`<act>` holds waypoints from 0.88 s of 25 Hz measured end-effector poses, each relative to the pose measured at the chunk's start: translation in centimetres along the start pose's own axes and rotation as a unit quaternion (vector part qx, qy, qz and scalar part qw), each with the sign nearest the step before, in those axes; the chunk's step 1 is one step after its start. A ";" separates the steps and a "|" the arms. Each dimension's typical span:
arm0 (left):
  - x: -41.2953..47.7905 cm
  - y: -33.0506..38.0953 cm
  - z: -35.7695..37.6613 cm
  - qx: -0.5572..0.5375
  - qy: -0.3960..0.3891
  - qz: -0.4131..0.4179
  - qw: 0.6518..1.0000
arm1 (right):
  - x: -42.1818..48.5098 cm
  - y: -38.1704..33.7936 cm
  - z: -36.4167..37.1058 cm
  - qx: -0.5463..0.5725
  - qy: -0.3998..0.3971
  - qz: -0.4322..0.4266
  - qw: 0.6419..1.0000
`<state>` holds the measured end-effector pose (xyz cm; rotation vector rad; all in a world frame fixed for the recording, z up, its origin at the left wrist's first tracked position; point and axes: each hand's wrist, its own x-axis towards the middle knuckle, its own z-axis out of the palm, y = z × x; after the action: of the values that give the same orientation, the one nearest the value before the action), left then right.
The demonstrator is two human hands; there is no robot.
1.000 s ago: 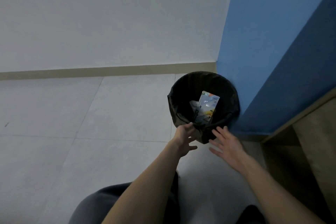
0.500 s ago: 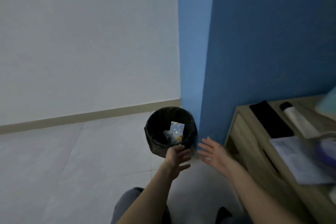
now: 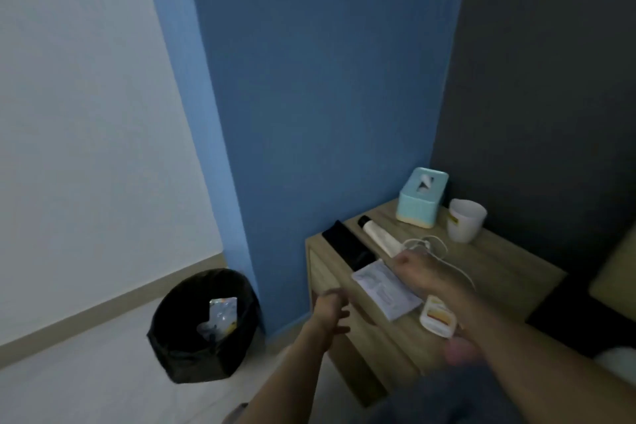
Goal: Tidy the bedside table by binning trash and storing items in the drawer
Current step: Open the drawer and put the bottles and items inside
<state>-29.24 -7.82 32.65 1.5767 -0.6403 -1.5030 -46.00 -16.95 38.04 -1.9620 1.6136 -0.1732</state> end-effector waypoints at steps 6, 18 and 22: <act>2.4 -3.6 6.6 -0.014 0.057 -0.068 0.996 | -2.1 7.1 -4.5 -0.140 -0.025 0.017 0.990; 5.1 -7.1 8.5 -0.066 0.036 -0.085 0.994 | -4.6 12.9 8.5 -0.218 0.089 -0.005 0.972; 6.1 -6.8 8.2 -0.102 0.102 -0.114 0.983 | -3.8 12.4 8.5 -0.180 0.105 0.014 0.978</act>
<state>-37.55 -11.22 24.26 1.6588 -0.1869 -1.4924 -53.74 -11.60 25.76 -2.2515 1.9158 -0.0832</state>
